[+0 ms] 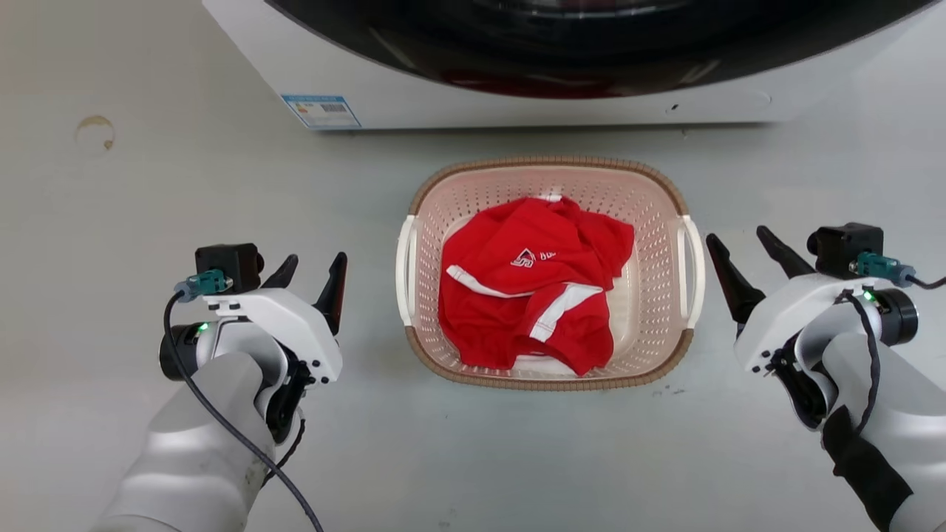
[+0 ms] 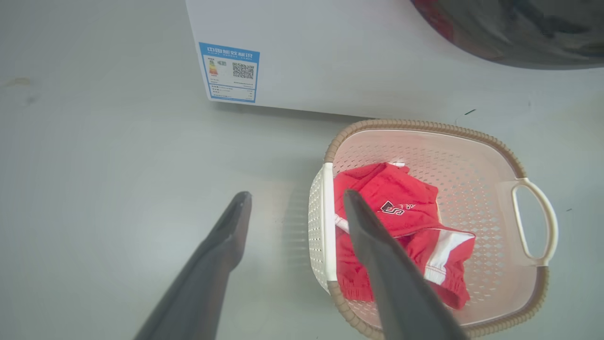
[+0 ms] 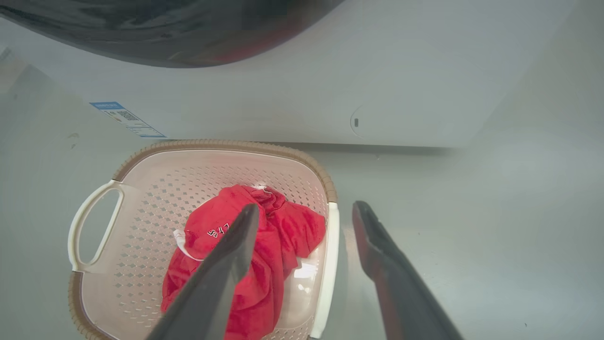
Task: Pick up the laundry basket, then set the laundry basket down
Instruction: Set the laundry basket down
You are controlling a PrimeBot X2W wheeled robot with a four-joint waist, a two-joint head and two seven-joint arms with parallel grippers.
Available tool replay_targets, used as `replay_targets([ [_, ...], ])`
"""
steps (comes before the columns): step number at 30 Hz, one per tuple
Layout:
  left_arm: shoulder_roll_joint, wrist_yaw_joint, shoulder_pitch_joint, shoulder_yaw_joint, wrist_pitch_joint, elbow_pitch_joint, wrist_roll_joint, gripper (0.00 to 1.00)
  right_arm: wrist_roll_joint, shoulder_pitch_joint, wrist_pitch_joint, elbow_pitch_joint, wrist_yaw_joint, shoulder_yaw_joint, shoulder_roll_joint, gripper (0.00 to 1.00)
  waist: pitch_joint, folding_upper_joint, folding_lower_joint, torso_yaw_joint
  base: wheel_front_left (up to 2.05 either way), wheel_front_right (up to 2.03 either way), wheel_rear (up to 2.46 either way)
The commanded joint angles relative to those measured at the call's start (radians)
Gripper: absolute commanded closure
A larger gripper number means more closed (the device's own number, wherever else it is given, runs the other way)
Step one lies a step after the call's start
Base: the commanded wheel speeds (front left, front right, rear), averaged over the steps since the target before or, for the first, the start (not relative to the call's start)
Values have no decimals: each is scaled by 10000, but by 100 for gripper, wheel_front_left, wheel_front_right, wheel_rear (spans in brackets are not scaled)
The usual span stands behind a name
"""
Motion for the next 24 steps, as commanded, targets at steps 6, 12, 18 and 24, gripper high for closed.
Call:
replay_targets([
  [6, 383, 150, 1025, 833, -133, -24, 611, 0, -105, 1076, -65, -390, -36, -237, 43, 0, -1643, 0, 0, 81, 0, 0, 0],
  [12, 413, 147, 1829, 1159, -133, 315, 718, 0, 15, 1711, -65, -578, -36, -329, 128, 0, -2735, 0, 0, 4, 0, 0, 0],
  [18, 594, 119, 2369, 1447, -133, 186, 802, 0, 51, 2118, -65, -1026, -36, -295, -83, 0, -3683, 0, 0, -5, 0, 0, 0],
  [24, 896, 369, 2857, 1895, -133, -821, 1206, 0, 142, 2482, -65, -1627, -36, -389, -519, 0, -4377, 0, 0, 128, 0, 0, 0],
])
